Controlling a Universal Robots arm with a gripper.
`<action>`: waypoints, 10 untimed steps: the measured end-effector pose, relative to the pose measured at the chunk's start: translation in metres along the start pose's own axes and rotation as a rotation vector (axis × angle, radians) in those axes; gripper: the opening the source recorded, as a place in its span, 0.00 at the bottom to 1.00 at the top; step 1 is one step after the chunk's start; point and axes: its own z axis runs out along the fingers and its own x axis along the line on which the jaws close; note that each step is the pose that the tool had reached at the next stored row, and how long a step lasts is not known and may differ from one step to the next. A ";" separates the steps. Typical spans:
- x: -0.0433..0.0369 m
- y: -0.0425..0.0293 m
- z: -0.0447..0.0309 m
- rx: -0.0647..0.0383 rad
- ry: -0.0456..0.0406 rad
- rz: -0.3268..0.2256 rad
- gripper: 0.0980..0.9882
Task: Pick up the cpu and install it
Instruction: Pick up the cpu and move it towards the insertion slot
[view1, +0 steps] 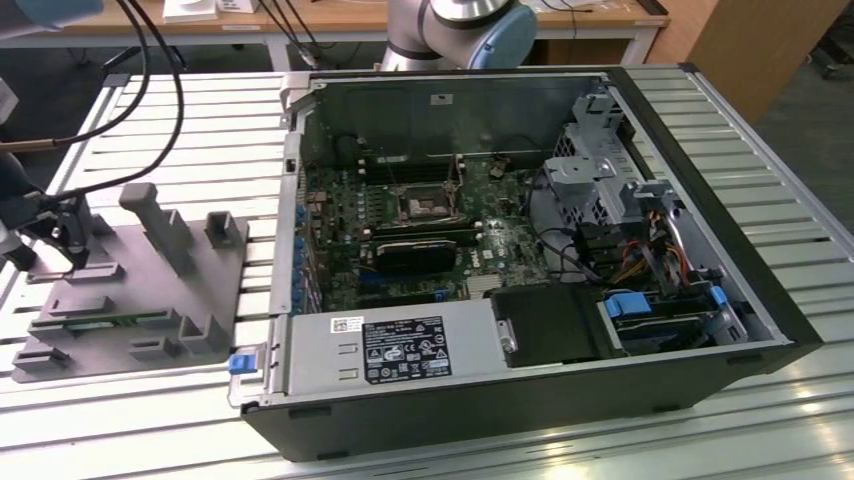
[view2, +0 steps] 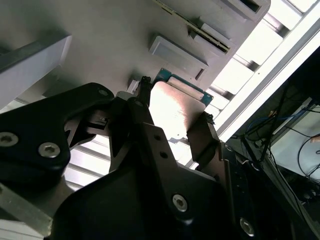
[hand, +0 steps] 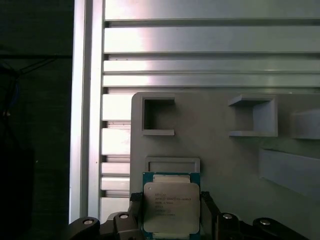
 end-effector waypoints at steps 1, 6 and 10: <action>0.0000 0.0000 -0.0002 0.000 -0.0001 0.000 0.50; 0.0001 0.0001 -0.0019 0.000 0.0000 0.000 0.50; 0.0001 0.0002 -0.0031 0.000 -0.0001 0.000 0.50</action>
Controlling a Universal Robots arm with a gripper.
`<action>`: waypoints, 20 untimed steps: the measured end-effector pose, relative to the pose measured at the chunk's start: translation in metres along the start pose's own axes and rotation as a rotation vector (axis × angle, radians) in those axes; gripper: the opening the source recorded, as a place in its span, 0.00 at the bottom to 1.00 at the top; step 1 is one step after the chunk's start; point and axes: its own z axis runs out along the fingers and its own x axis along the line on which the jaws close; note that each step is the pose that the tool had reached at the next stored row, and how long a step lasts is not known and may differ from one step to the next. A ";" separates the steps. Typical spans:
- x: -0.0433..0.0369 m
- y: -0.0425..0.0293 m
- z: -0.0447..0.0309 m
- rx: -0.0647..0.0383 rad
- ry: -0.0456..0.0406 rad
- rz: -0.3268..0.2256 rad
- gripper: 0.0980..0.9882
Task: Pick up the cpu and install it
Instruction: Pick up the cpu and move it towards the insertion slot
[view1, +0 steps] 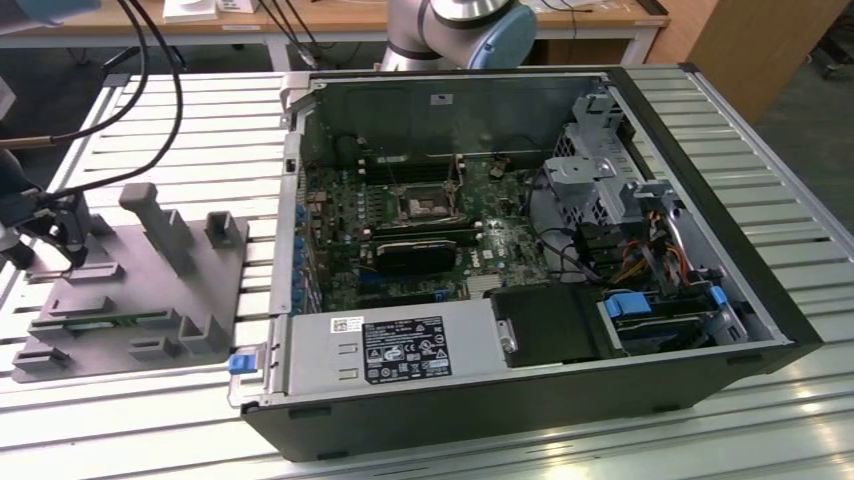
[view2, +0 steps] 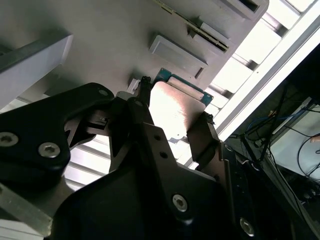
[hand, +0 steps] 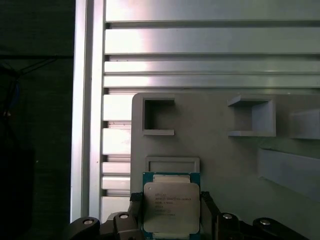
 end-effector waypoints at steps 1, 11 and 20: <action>0.0000 0.0000 -0.0003 0.000 0.0000 0.000 0.50; 0.0001 0.0001 -0.0030 0.000 0.0001 0.000 0.50; 0.0004 0.0005 -0.0098 0.000 0.0001 0.000 0.50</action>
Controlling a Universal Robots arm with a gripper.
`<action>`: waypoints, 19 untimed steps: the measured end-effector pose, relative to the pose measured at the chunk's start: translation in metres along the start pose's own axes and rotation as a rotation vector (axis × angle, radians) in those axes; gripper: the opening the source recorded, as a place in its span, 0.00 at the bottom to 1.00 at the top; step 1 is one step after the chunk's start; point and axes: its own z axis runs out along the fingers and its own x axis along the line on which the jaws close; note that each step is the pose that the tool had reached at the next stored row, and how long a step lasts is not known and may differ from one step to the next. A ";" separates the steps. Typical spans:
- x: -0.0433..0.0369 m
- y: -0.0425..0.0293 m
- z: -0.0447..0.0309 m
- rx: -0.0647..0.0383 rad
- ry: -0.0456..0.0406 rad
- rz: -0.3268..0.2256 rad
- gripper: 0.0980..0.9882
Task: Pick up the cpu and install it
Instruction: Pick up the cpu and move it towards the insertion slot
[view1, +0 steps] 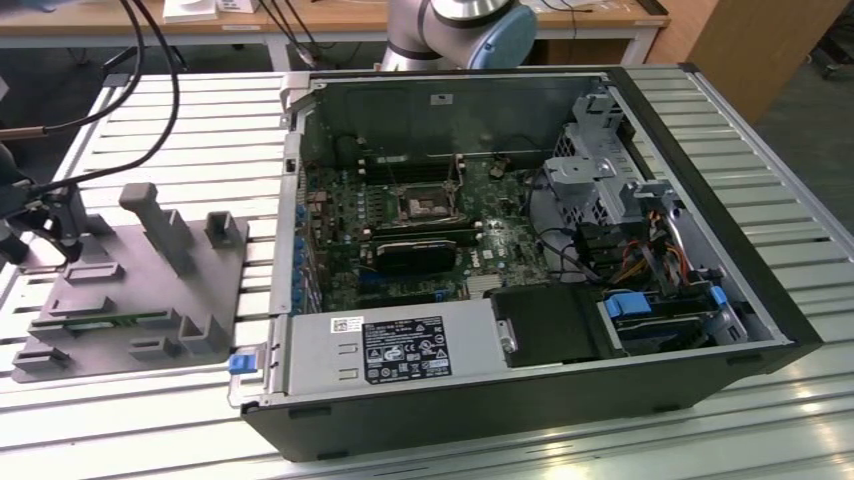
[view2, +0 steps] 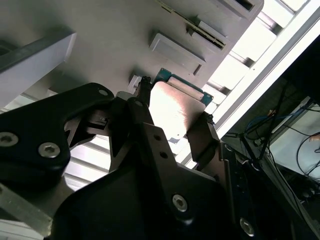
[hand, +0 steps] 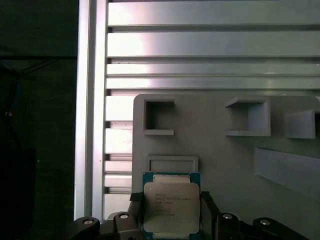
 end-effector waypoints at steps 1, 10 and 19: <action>0.0000 0.0000 -0.0005 0.000 0.0000 0.000 0.50; 0.0002 0.0002 -0.0043 0.000 -0.0001 0.000 0.50; 0.0003 0.0005 -0.0094 0.000 -0.0001 0.000 0.50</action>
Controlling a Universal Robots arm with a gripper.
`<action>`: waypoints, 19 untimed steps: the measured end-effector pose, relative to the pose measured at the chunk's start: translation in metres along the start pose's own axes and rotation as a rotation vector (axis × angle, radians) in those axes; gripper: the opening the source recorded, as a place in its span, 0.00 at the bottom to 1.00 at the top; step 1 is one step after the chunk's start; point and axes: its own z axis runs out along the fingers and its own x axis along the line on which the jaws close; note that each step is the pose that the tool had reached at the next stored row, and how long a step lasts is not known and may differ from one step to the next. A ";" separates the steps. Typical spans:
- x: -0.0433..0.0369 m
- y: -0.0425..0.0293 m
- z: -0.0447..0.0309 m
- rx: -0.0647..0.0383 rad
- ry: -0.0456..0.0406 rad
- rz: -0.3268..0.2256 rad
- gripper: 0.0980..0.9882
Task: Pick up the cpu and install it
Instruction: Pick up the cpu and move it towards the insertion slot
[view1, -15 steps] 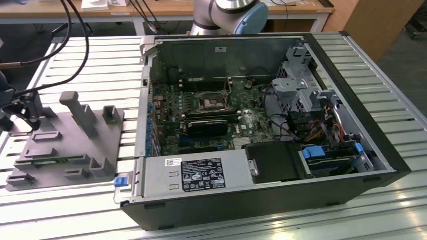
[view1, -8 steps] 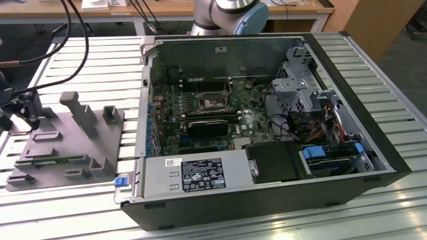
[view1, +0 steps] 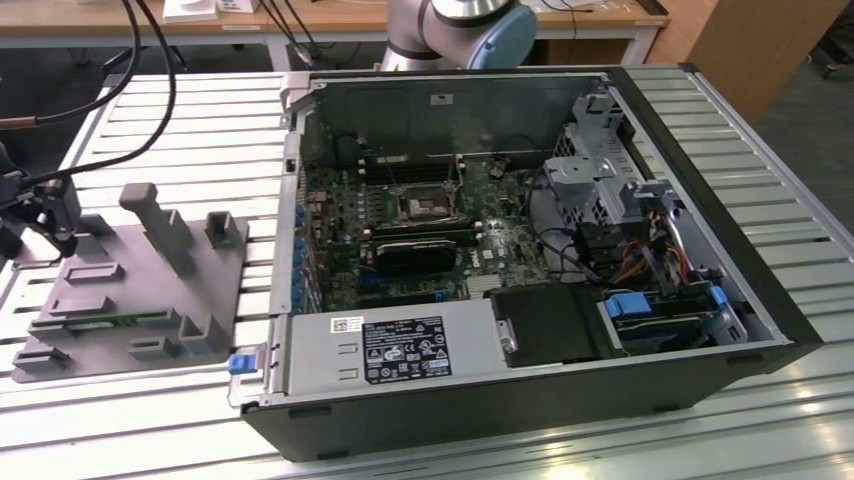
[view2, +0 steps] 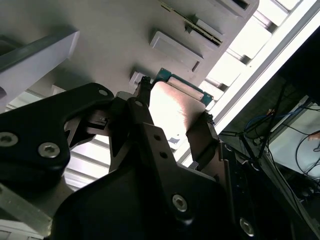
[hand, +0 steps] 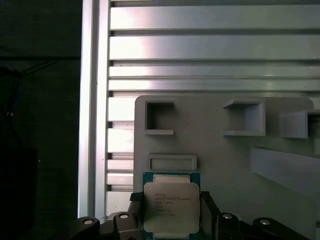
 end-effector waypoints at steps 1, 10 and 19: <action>0.0000 0.0000 -0.0010 0.000 0.0001 0.000 0.50; 0.0003 0.0004 -0.0076 0.000 0.0001 0.000 0.50; 0.0004 0.0005 -0.0109 0.000 0.0000 0.000 0.50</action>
